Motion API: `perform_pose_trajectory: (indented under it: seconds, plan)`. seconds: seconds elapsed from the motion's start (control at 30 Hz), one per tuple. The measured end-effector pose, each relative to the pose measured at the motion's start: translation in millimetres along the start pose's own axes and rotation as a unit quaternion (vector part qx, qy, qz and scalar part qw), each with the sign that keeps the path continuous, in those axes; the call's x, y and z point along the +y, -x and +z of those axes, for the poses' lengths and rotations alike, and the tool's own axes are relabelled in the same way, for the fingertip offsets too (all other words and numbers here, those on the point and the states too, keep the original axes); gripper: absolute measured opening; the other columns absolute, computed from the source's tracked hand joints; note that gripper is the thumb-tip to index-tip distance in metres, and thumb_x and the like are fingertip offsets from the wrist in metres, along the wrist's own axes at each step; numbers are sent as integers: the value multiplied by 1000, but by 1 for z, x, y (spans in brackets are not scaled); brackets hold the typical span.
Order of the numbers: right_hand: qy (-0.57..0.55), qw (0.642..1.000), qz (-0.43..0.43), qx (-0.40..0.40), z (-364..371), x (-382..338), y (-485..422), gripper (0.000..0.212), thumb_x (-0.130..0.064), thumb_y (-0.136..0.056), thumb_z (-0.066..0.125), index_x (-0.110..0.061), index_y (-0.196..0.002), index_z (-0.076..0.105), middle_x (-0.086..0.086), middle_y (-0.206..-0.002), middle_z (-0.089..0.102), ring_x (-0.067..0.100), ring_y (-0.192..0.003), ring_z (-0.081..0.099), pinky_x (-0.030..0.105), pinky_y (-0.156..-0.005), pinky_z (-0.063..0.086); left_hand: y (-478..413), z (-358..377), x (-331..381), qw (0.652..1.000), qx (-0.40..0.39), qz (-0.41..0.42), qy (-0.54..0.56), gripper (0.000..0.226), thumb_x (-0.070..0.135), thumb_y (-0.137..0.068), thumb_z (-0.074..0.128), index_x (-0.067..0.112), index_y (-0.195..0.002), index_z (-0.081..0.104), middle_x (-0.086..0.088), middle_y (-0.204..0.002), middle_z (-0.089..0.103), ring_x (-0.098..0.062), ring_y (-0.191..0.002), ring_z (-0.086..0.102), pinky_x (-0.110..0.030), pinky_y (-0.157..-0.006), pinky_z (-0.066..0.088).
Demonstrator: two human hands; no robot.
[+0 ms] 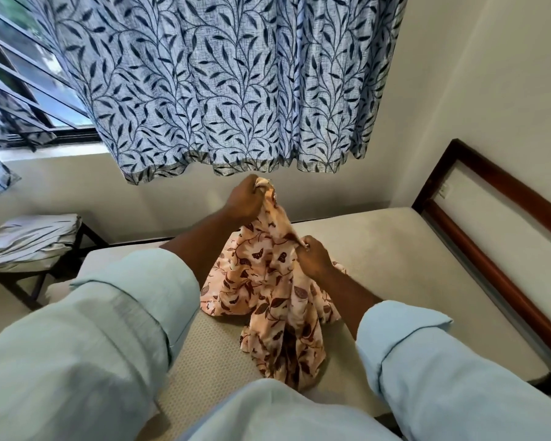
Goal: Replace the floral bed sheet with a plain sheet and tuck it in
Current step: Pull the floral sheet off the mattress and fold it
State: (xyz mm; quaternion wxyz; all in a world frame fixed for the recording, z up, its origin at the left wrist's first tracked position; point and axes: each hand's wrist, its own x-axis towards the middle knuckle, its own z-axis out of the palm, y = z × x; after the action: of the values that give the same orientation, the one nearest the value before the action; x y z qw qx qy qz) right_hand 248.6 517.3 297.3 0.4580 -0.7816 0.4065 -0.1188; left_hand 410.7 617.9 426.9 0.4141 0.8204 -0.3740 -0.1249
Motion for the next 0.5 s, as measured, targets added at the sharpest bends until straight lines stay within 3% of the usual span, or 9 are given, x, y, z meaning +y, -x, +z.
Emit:
perform_pose_trajectory:
  seconds: [0.07,0.2,0.27,0.43,0.5]
  plan:
    - [8,999,-22,22,-10,-2,-3,18,-21,-104,50,-11,-113,62,10,-108,68,28,-93,61,29,-74,39,0,-2,-5,1000,4,-9,0,19,21,-106,40,10,-115,52,-9,-105,62,-26,-94,59,-37,-77,48]
    - [-18,998,-63,24,-30,-12,-10,24,-25,-106,49,-13,-118,65,6,-111,69,24,-99,63,29,-78,43,1,-8,-12,1000,-8,-20,5,21,20,-106,37,8,-117,50,-16,-104,63,-32,-91,62,-43,-72,52]
    - [-12,996,-86,27,-39,-16,-16,25,-27,-104,52,-14,-115,69,6,-109,71,24,-98,64,29,-77,43,2,-11,-11,1000,-25,1,-12,24,21,-106,40,7,-114,56,-12,-101,63,-30,-88,60,-36,-68,46]
    - [58,986,-158,11,-59,-32,-25,25,-30,-103,57,-10,-98,71,2,-90,69,17,-82,59,29,-66,34,8,-17,-3,981,-162,51,-97,47,60,-94,57,15,-91,73,-2,-83,69,-20,-72,63,-25,-59,43]
    - [75,982,-175,0,-68,-40,-23,26,-28,-103,58,-7,-96,72,1,-84,66,14,-75,57,29,-62,31,7,-21,-2,957,-201,66,-197,50,60,-83,71,15,-107,73,1,-98,70,-16,-84,64,-26,-66,48]
